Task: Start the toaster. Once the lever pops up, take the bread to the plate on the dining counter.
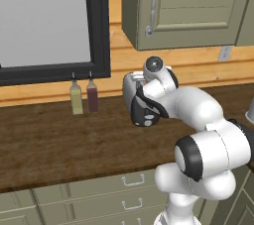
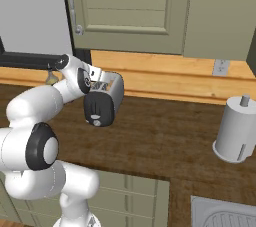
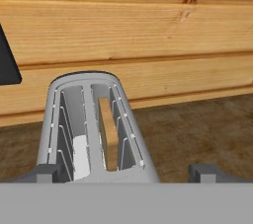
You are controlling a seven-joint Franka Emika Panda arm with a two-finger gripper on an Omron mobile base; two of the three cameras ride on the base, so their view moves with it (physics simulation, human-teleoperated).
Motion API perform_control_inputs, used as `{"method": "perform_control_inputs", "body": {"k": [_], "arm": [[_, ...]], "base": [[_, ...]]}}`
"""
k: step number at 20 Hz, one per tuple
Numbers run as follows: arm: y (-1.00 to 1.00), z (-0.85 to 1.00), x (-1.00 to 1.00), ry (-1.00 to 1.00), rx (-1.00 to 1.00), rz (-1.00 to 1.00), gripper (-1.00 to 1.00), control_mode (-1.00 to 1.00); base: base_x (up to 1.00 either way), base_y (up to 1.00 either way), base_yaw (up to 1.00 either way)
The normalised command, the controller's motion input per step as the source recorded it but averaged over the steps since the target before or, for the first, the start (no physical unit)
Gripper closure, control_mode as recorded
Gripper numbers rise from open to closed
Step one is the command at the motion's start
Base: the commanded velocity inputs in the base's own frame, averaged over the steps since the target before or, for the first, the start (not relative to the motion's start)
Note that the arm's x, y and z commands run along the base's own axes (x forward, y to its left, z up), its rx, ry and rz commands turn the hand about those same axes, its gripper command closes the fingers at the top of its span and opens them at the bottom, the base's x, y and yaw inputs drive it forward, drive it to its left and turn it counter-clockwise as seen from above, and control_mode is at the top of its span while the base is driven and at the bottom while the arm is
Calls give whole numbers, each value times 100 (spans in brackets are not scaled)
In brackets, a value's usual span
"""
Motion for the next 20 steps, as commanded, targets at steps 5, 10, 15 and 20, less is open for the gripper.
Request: {"method": "perform_control_inputs", "body": {"k": [5, 10, 15, 20], "arm": [[0, 0, 0, 0, 0, 0, -100, -100], [0, 0, 0, 0, 0, 0, -100, -100], [0, 0, 0, 0, 0, 0, -100, -100], [0, 0, 0, 0, 0, 0, -100, -100]], "base": [[0, 0, 0], [0, 0, 0], [0, 0, 0], [0, 0, 0]]}}
